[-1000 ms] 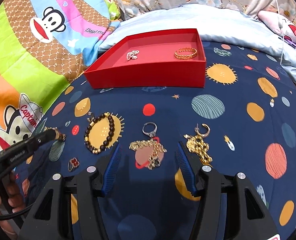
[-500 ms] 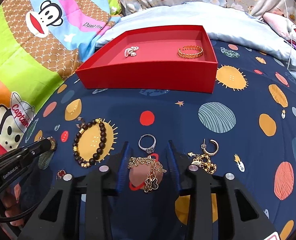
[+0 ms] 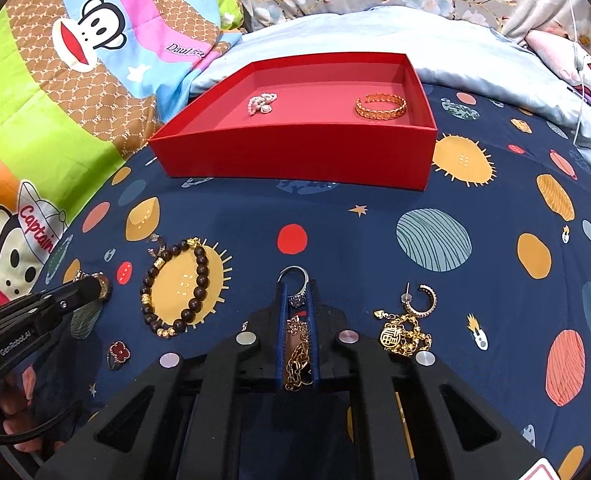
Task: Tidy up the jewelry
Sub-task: 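Grasp the silver ring with the right gripper, then carry gold link piece with left gripper while right carries silver ring into tray, release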
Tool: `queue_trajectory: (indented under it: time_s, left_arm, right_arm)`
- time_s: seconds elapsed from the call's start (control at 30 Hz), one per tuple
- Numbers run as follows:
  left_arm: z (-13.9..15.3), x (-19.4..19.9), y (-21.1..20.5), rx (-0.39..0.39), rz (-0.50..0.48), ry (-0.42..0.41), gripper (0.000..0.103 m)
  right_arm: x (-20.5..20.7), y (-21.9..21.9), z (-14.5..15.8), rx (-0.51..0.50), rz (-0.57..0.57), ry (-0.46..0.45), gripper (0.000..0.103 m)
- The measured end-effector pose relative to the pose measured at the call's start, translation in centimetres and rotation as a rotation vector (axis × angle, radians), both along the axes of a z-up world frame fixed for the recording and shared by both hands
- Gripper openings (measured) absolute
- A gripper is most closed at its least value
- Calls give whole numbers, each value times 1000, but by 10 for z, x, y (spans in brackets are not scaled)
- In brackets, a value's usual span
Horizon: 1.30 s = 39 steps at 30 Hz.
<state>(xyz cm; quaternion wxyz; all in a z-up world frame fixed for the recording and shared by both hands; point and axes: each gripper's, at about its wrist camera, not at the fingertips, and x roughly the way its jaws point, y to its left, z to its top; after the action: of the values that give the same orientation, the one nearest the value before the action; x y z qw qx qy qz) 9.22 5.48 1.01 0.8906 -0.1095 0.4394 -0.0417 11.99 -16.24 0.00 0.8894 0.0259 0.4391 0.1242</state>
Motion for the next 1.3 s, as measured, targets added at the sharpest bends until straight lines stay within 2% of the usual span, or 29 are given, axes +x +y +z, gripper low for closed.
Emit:
queue_trajectory:
  time_s: [0.27, 0.43, 0.63, 0.8, 1.03, 1.3]
  left_arm:
    - [20, 0, 5, -6, 10, -40, 8]
    - [40, 6, 6, 3, 8, -81, 8]
    - [75, 29, -7, 43, -25, -173, 8]
    - [101, 71, -25, 43, -74, -236, 8]
    - [96, 134, -50, 24, -112, -222, 8]
    - [62, 173, -67, 54, -106, -151, 8]
  right_arm:
    - [-5, -4, 19, 26, 4, -39, 8]
    - [-4, -13, 45, 44, -6, -99, 8]
    - [23, -28, 70, 53, -28, -154, 8]
    - [58, -38, 77, 57, -52, -166, 8]
    - [102, -41, 64, 66, -73, -135, 8]
    - [128, -41, 43, 60, -61, -88, 8]
